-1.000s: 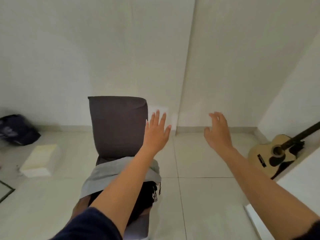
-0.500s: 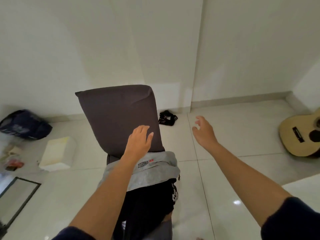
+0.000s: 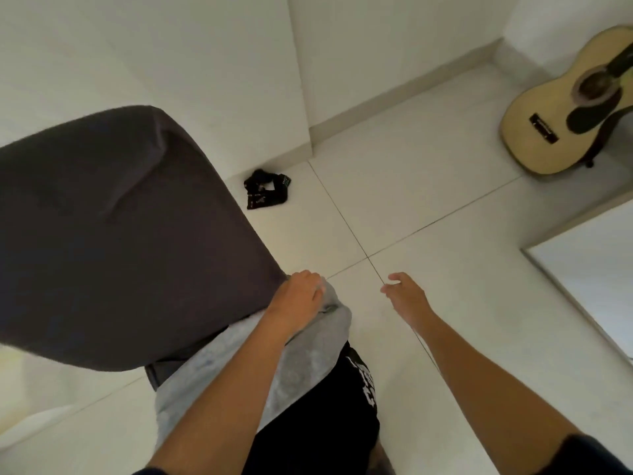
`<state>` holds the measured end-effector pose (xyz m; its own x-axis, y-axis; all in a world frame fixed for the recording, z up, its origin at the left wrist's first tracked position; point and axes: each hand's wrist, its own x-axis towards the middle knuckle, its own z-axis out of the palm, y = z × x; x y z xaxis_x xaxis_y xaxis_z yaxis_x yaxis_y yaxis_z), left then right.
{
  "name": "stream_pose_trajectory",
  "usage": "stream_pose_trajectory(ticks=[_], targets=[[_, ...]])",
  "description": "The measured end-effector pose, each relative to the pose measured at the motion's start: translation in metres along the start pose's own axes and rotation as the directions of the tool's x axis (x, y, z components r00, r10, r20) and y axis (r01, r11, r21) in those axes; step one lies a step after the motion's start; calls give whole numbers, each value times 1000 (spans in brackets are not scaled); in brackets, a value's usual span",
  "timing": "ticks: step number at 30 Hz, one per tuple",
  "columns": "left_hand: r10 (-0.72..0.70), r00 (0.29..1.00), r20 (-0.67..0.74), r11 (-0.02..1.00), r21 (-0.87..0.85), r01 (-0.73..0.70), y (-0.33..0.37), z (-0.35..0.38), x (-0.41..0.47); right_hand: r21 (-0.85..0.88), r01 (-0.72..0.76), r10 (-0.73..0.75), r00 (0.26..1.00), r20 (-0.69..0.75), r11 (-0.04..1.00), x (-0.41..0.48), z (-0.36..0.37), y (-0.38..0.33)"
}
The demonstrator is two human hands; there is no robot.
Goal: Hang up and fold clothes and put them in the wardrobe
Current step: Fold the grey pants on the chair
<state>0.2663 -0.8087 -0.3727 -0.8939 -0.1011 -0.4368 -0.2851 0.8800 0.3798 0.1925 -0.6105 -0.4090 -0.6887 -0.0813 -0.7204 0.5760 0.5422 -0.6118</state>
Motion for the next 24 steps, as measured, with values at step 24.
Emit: stream_pose_trajectory(ticks=[24], targets=[[-381, 875, 297, 549, 834, -44, -57, 176, 166, 493, -439, 311, 894, 322, 751, 171, 154, 169]])
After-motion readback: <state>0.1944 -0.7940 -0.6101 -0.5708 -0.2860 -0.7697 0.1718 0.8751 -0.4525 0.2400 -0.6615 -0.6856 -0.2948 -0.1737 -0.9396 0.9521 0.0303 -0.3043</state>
